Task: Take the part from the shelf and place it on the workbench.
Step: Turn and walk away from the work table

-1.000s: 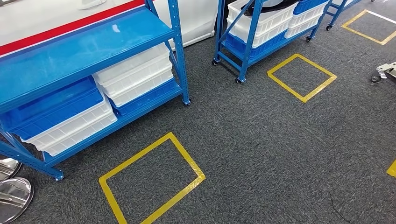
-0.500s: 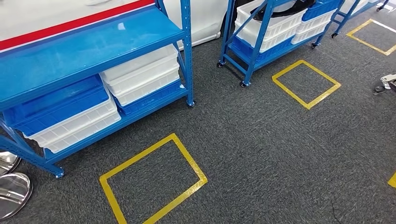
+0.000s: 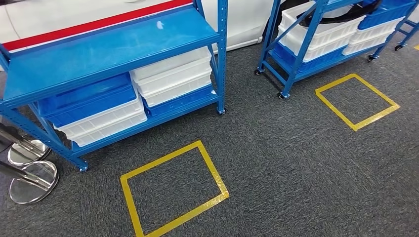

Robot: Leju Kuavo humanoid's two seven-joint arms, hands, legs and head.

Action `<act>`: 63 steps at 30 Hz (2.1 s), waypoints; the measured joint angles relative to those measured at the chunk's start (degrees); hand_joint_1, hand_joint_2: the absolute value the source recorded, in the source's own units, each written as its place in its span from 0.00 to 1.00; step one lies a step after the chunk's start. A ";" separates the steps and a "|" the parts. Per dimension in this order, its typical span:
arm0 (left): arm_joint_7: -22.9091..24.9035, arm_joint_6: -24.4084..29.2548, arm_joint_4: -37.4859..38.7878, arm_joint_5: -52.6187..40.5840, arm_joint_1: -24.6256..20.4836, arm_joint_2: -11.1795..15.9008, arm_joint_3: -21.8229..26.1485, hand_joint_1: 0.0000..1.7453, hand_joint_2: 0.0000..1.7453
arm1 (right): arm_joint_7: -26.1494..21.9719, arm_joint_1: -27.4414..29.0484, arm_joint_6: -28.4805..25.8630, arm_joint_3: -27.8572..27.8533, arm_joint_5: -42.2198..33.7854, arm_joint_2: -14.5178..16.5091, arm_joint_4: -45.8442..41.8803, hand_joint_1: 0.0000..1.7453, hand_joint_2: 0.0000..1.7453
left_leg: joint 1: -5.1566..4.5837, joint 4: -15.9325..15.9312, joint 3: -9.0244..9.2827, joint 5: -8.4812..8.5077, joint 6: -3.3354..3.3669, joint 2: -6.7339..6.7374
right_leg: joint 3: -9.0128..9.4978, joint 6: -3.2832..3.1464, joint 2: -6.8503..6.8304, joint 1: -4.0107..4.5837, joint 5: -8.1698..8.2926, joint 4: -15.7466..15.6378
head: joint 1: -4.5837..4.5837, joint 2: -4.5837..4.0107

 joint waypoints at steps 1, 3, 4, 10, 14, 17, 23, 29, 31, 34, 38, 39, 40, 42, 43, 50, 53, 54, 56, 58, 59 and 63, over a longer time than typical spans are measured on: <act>0.00 -0.01 0.00 -0.01 0.11 -0.02 0.00 0.00 0.00 | 0.00 -0.01 0.03 0.04 0.05 0.00 0.00 0.00 0.00 | -0.02 -1.19 0.51 1.34 0.11 0.17 | 0.20 0.00 -0.68 0.08 -0.15 0.00 | 0.01 0.00; -0.01 -0.02 0.00 -0.02 0.20 -0.01 0.00 0.00 0.00 | 0.01 -0.01 0.09 0.17 0.22 0.00 0.00 0.00 0.00 | -0.25 -8.66 4.11 5.45 0.70 1.84 | 0.81 0.16 -2.02 0.22 -0.56 -0.02 | 0.01 0.00; -0.01 -0.03 0.00 -0.03 0.11 -0.01 0.00 0.00 0.00 | 0.02 0.00 0.12 0.24 0.30 0.00 0.01 0.00 0.00 | -0.55 -12.40 5.87 6.91 1.10 3.11 | 1.13 0.37 -2.68 0.37 -0.80 0.02 | 0.01 0.00; -0.03 -0.08 0.00 -0.07 0.29 -0.04 0.02 0.00 0.00 | 0.12 -0.52 0.16 0.50 0.47 -0.06 0.04 0.00 0.00 | -0.88 -17.08 7.80 8.40 2.98 2.06 | 2.07 2.33 -2.93 0.37 -2.23 0.57 | 0.02 0.00; 0.00 -0.17 0.01 -0.07 -0.09 -0.12 0.02 0.00 0.00 | 0.29 -0.16 0.16 0.55 0.55 -0.13 0.06 0.00 0.00 | -0.59 -17.50 7.84 8.96 3.54 -0.69 | -3.78 2.94 1.98 0.02 -7.71 11.83 | 0.02 0.00; 0.04 -0.19 0.02 -0.09 -0.07 -0.17 0.02 0.00 0.00 | 0.56 0.03 0.16 0.55 0.83 -0.18 0.10 0.00 0.00 | -0.50 -17.22 7.96 8.82 3.42 -3.32 | -4.42 3.00 2.51 -0.20 -4.73 11.32 | 0.02 0.00; 0.04 -0.19 0.02 -0.12 0.02 -0.26 0.03 0.00 0.00 | 0.67 0.07 0.16 0.59 1.09 -0.27 0.15 0.00 0.00 | -0.28 -16.20 6.79 8.31 1.49 -7.52 | -0.48 2.16 6.33 -0.56 0.20 0.87 | 0.01 0.00; -0.01 -0.19 0.09 -0.16 -0.21 -0.46 0.04 0.00 0.00 | 0.56 0.21 -0.40 0.00 -0.79 -0.33 0.15 0.00 0.00 | -0.25 -2.80 0.46 1.31 -0.01 -0.12 | -0.07 0.37 2.05 -0.19 0.13 0.21 | 0.00 0.00; -0.03 -0.22 0.09 -0.17 -0.04 -0.48 0.04 0.00 0.00 | 0.50 0.16 -0.43 -0.25 -1.04 -0.33 0.15 0.00 0.00 | -0.23 -0.32 -0.61 1.36 -0.06 0.07 | 0.02 0.34 1.11 -0.04 -0.07 0.24 | 0.00 0.00; -0.04 -0.26 0.09 -0.17 0.17 -0.42 0.04 0.00 0.00 | 0.46 0.04 -0.40 -0.28 -1.06 -0.26 0.16 0.00 0.00 | -0.59 -10.26 4.75 6.31 1.06 0.62 | 0.59 0.60 0.29 0.16 -0.54 0.25 | 0.00 0.00; -0.14 -0.37 0.09 -0.10 0.13 -0.32 0.04 0.00 0.00 | 0.44 -0.18 0.02 -0.29 -1.08 -0.11 0.17 0.00 0.00 | -1.22 -16.71 7.86 7.09 2.88 1.16 | 1.28 1.95 -0.21 0.16 -0.26 0.33 | 0.01 0.00; -0.14 -0.44 0.09 -0.08 0.23 -0.30 0.04 0.00 0.00 | 0.39 -0.22 0.17 -0.30 -1.09 -0.11 0.17 0.00 0.00 | -1.09 -17.19 8.33 7.24 3.25 0.99 | 1.44 2.33 -0.15 0.10 -0.11 0.69 | 0.01 0.00; -0.14 -0.56 0.09 -0.08 0.32 -0.29 0.04 0.00 0.00 | 0.29 -0.23 0.33 -0.30 -1.11 -0.11 0.17 0.00 0.00 | -0.94 -17.67 8.90 7.40 3.59 0.84 | 1.37 2.67 0.23 0.04 -0.28 1.55 | 0.01 0.00; -0.16 -0.81 0.09 -0.07 0.31 -0.30 0.04 0.00 0.00 | 0.10 -0.24 0.67 -0.33 -1.17 -0.11 0.17 0.00 0.00 | -0.73 -18.21 9.96 7.63 3.98 0.65 | -0.52 3.07 1.35 -0.04 -2.66 5.29 | 0.02 0.00; -0.17 -0.91 0.09 -0.07 0.28 -0.30 0.04 0.00 0.00 | 0.03 -0.25 0.81 -0.35 -1.21 -0.11 0.17 0.00 0.00 | -0.77 -18.23 10.14 7.56 4.10 0.57 | -2.44 3.25 1.87 -0.07 -4.38 8.51 | 0.02 0.00; -0.05 -1.10 0.09 -0.08 0.48 -0.38 0.05 0.00 0.00 | -0.11 0.29 1.44 -0.71 -1.33 -0.19 0.20 0.00 0.00 | -0.82 -18.06 12.59 5.31 3.19 -0.68 | -4.04 3.02 2.35 -0.01 2.10 3.50 | 0.03 0.00; 0.12 -1.19 0.09 -0.06 0.31 -0.41 0.08 0.00 0.00 | -0.37 0.24 1.44 -0.95 -1.20 -0.22 0.20 0.00 0.00 | -0.97 -17.59 13.13 4.34 2.09 -0.74 | -3.13 1.94 2.45 0.31 1.90 0.56 | 0.00 0.00; 0.16 -1.20 0.09 -0.05 0.28 -0.40 0.08 0.00 0.00 | -0.41 0.20 1.40 -0.99 -1.15 -0.20 0.20 0.00 0.00 | -0.97 -17.34 13.48 4.02 1.78 -0.70 | -2.78 1.53 2.43 0.22 2.07 0.57 | -0.02 0.00; 0.20 -1.21 0.11 -0.05 0.23 -0.51 0.09 0.00 0.00 | -0.38 0.26 1.58 -1.16 -1.35 -0.15 0.20 0.00 0.00 | -0.83 -14.67 12.76 3.30 1.29 -0.45 | -1.83 0.77 2.33 0.08 1.69 0.39 | -0.03 0.00; 0.24 -1.22 0.14 -0.04 0.17 -0.62 0.09 0.00 0.00 | -0.48 0.24 2.16 -1.62 -2.21 -0.13 0.20 0.00 0.00 | -0.58 -8.27 9.10 1.24 0.76 -0.12 | -1.01 0.31 2.41 0.04 1.11 0.30 | -0.03 0.00; 0.25 -1.22 0.14 -0.02 0.20 -0.62 0.09 0.00 0.00 | -0.59 0.20 2.44 -1.96 -2.69 -0.13 0.20 0.00 0.00 | -0.49 -4.61 6.66 -0.26 0.48 -0.03 | -0.66 0.23 2.60 0.07 0.73 0.30 | -0.03 0.00; 0.33 -1.22 0.13 0.02 0.60 -0.61 0.11 0.00 0.00 | -0.82 0.19 2.46 -3.02 -3.25 -0.04 0.20 0.00 0.00 | -0.27 -4.13 2.82 1.33 0.18 -0.14 | 1.65 0.47 4.12 0.05 -1.05 0.31 | -0.03 0.00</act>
